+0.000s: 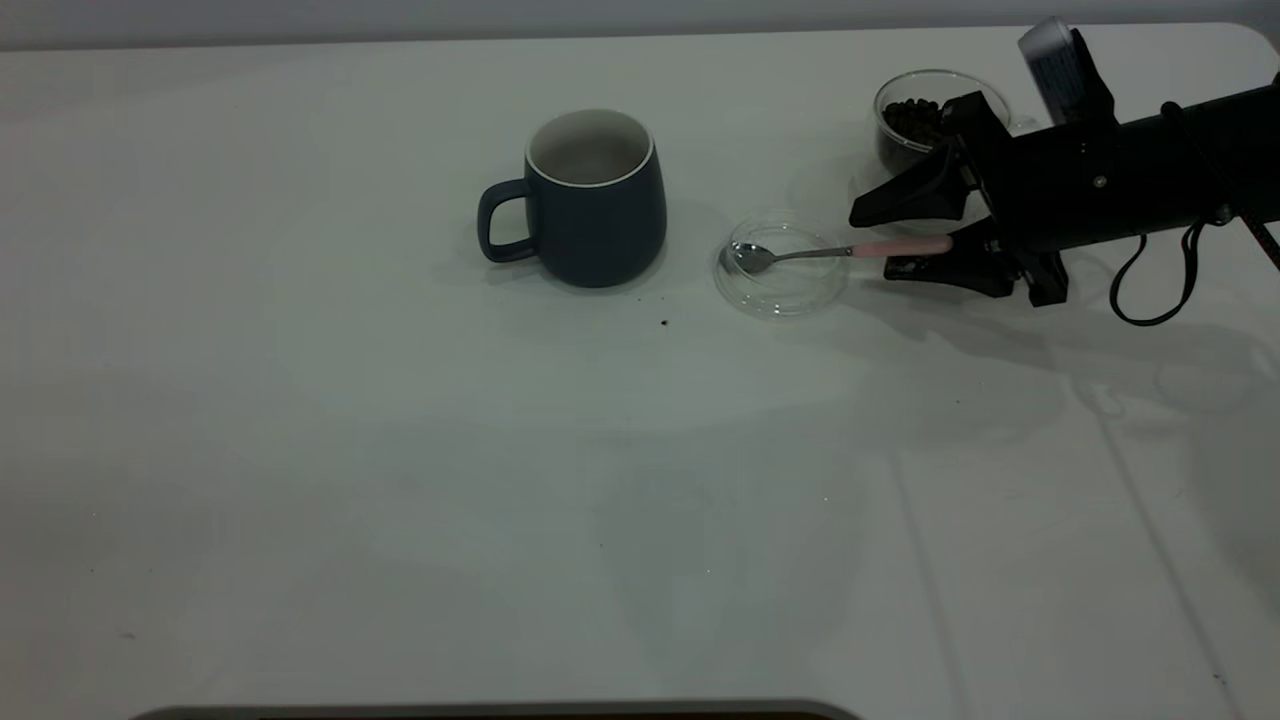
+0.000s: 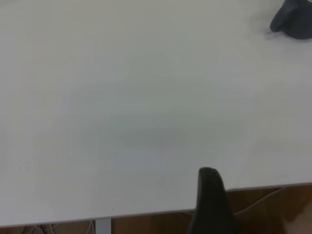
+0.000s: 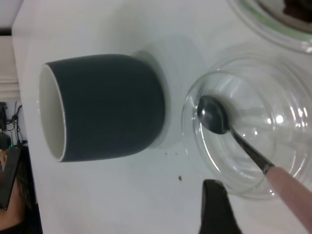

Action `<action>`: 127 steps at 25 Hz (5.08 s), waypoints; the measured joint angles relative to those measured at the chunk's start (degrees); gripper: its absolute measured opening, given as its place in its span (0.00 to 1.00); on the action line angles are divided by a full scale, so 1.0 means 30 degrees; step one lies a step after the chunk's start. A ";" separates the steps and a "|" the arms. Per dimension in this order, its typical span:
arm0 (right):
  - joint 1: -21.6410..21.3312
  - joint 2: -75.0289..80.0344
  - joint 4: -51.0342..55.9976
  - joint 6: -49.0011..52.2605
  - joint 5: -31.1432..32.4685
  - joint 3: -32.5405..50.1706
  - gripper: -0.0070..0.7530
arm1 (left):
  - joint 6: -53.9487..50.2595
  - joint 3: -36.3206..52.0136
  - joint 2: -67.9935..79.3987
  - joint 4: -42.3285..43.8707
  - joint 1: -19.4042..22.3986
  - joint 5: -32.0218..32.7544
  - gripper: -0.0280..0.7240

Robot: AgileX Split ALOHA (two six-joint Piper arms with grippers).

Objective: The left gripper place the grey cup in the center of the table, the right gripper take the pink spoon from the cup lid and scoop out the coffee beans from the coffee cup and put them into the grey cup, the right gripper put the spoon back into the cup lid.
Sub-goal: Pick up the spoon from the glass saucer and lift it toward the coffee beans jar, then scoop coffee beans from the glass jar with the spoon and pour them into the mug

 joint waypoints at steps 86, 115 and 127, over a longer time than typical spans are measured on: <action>-0.5331 -0.2432 -0.7459 0.5065 0.0085 -0.2770 0.14 | 0.0029 0.0000 0.0000 0.0000 0.0000 0.0000 0.79; -0.6958 -0.1265 -0.5456 0.4330 0.5341 -0.2714 0.14 | -0.0005 0.0000 0.0000 -0.0019 0.0000 0.0000 0.79; -0.6196 -0.1265 -0.4353 0.3306 0.5439 -0.2714 0.14 | -0.0005 0.0000 0.0000 -0.0019 0.0000 0.0000 0.79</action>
